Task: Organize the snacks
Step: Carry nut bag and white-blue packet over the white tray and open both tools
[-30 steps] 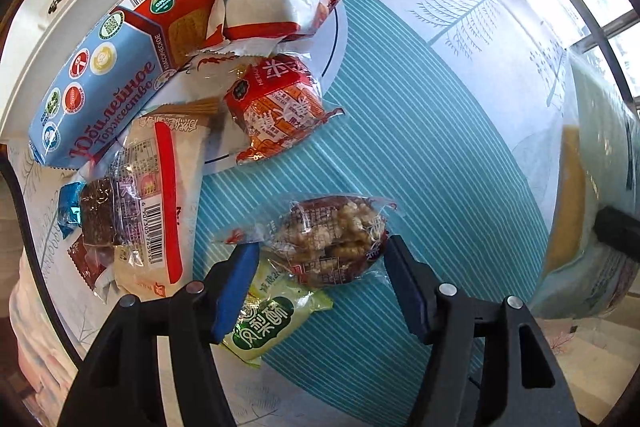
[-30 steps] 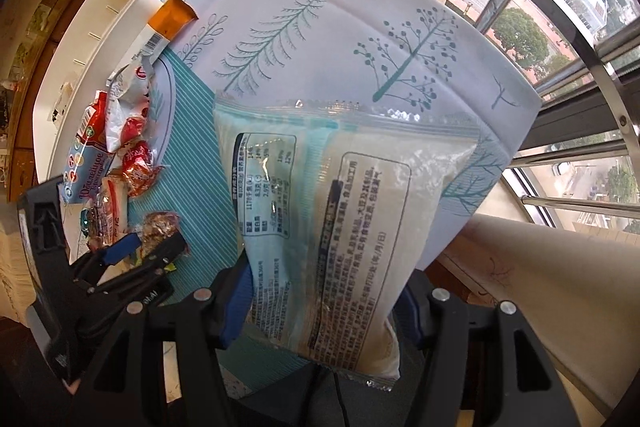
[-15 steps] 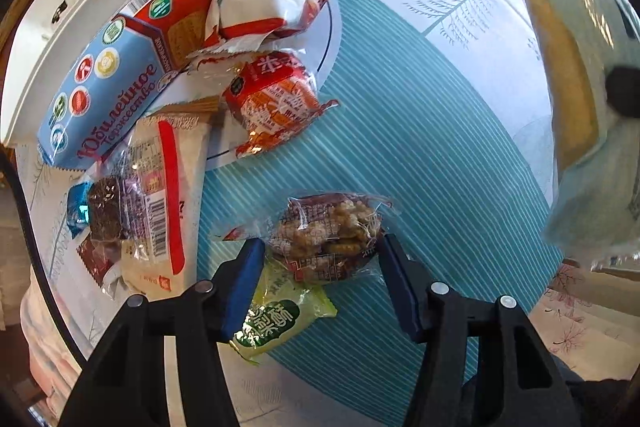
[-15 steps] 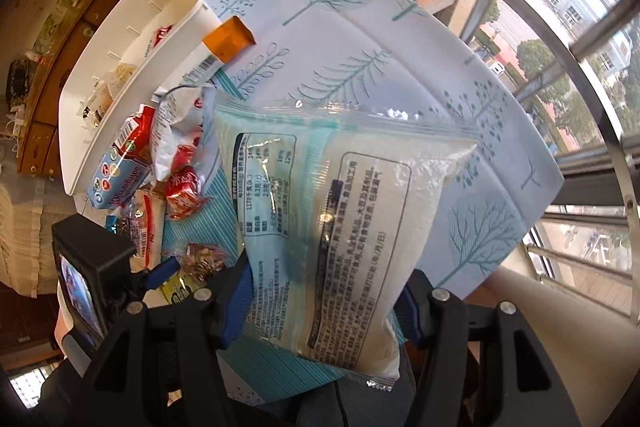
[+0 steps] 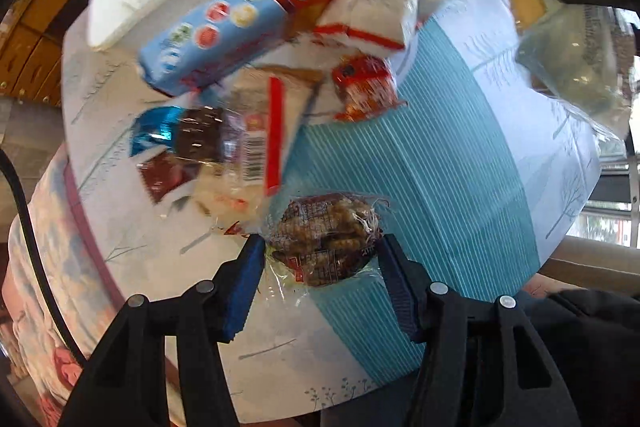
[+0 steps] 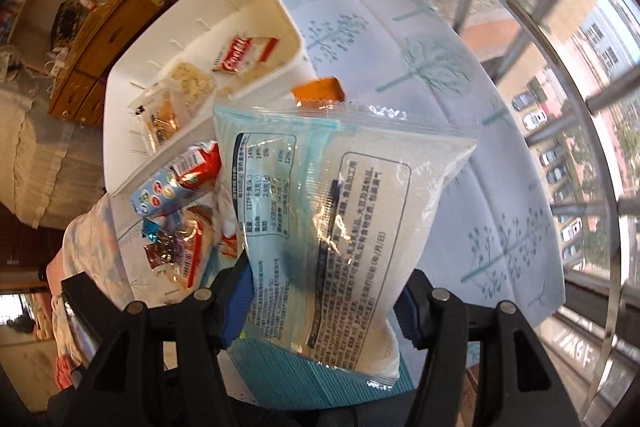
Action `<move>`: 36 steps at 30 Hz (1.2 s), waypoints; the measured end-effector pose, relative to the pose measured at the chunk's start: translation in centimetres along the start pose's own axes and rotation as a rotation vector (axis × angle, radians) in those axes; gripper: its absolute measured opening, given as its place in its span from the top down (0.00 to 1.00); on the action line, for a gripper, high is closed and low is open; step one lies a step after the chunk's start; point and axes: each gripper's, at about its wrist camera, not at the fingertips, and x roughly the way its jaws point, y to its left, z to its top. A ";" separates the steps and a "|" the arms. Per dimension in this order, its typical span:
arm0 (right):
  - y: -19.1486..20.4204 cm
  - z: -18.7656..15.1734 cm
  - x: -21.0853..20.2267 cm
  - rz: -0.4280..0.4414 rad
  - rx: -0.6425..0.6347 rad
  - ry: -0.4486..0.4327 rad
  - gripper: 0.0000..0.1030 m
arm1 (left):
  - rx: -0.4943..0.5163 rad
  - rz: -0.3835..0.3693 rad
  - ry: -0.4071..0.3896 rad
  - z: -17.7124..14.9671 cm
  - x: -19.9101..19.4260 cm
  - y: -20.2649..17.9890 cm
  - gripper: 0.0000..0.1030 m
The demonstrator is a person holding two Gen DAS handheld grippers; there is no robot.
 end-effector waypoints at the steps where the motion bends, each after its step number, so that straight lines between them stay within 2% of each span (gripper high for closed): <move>1: 0.5 0.6 -0.2 0.006 -0.019 -0.007 0.41 | -0.010 0.005 -0.015 -0.1 -0.9 0.4 0.45; 5: 2.0 2.3 -0.9 0.025 -0.081 -0.034 0.41 | -0.059 0.034 -0.102 0.3 -5.4 2.4 0.45; 11: 3.6 5.2 -2.1 0.059 -0.152 -0.088 0.41 | -0.113 0.092 -0.244 4.1 -11.4 4.0 0.45; 17: 4.5 7.6 -3.5 0.089 -0.193 -0.159 0.41 | -0.168 0.120 -0.354 7.7 -14.5 6.1 0.45; 25: 5.0 9.4 -4.8 0.090 -0.266 -0.276 0.41 | -0.265 0.132 -0.482 10.6 -16.1 7.6 0.45; 36: 5.3 10.8 -2.5 0.138 -0.307 -0.325 0.40 | -0.380 0.039 -0.625 12.1 -14.0 10.3 0.44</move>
